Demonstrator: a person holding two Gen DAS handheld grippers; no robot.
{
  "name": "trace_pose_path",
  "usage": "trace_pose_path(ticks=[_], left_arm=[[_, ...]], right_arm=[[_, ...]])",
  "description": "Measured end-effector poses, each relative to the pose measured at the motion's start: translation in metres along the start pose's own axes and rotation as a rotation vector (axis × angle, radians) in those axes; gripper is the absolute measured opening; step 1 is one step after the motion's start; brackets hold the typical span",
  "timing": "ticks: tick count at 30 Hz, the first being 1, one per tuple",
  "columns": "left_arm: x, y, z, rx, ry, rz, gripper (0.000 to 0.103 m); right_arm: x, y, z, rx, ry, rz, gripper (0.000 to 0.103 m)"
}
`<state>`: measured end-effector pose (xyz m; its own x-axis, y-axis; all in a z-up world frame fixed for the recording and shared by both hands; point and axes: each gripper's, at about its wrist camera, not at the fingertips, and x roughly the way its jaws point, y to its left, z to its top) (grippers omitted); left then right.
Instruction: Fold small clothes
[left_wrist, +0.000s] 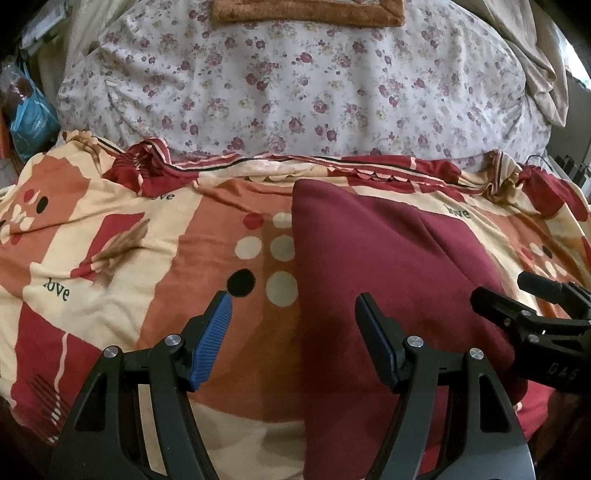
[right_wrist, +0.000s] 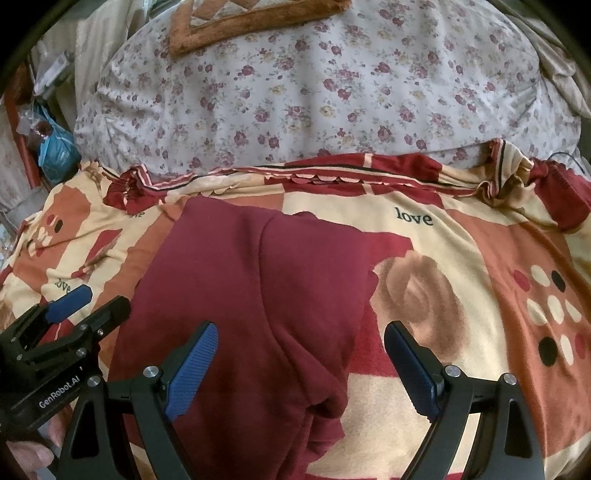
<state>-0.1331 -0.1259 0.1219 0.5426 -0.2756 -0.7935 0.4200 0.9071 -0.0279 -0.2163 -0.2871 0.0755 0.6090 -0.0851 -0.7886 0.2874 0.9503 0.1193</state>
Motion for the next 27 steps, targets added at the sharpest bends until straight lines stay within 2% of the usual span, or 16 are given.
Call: trace_pose_path(ticks=[27], left_arm=[[0.0035,0.0070,0.0010,-0.020,0.005,-0.019,0.070]], right_arm=[[-0.0010,0.0071,0.0001,-0.010,-0.003,-0.001,0.090]])
